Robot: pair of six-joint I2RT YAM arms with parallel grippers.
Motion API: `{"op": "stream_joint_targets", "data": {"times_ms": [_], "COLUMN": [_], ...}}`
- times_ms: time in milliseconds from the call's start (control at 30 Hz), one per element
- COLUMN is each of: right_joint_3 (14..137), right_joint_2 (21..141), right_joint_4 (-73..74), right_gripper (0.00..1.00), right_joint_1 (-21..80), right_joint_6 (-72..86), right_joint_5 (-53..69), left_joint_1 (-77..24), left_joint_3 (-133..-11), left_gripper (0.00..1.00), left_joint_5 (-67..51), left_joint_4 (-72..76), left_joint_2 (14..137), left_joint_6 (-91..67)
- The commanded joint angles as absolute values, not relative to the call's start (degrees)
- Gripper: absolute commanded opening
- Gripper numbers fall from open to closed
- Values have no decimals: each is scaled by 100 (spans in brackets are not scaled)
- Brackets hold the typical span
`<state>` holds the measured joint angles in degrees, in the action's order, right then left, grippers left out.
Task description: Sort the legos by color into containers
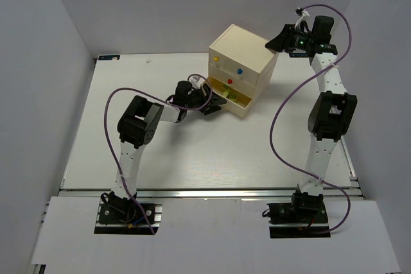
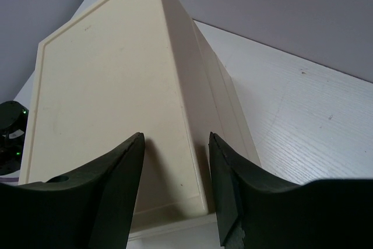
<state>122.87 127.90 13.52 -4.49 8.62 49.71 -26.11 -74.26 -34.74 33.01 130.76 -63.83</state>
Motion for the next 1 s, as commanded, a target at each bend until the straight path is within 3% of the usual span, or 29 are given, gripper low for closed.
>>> {"op": "stream_joint_targets", "data": {"times_ms": [0, 333, 467, 700, 967], "right_joint_3": [12234, 12208, 12164, 12059, 12190], "right_joint_2": [12858, 12902, 12902, 12885, 12972], "right_joint_4": [1450, 1731, 1810, 1934, 2223], "right_gripper": [53, 49, 48, 46, 45], "right_joint_1": [-475, -475, -475, -475, -457], "right_joint_6": [958, 774, 694, 554, 352], "right_joint_5": [5203, 5221, 5238, 5282, 5343], "left_joint_1": [-2646, -2646, -2646, -2646, -2698], "left_joint_3": [-7778, -8279, -8323, -8516, -8753], "left_gripper": [66, 65, 57, 32, 32], "left_joint_5": [-3489, -3402, -3209, -3111, -3067], "left_joint_4": [3121, 2909, 2935, 3041, 3111], "left_joint_2": [13060, 13306, 13342, 13482, 13684], "left_joint_6": [-6196, -6196, -6205, -6231, -6161]}}
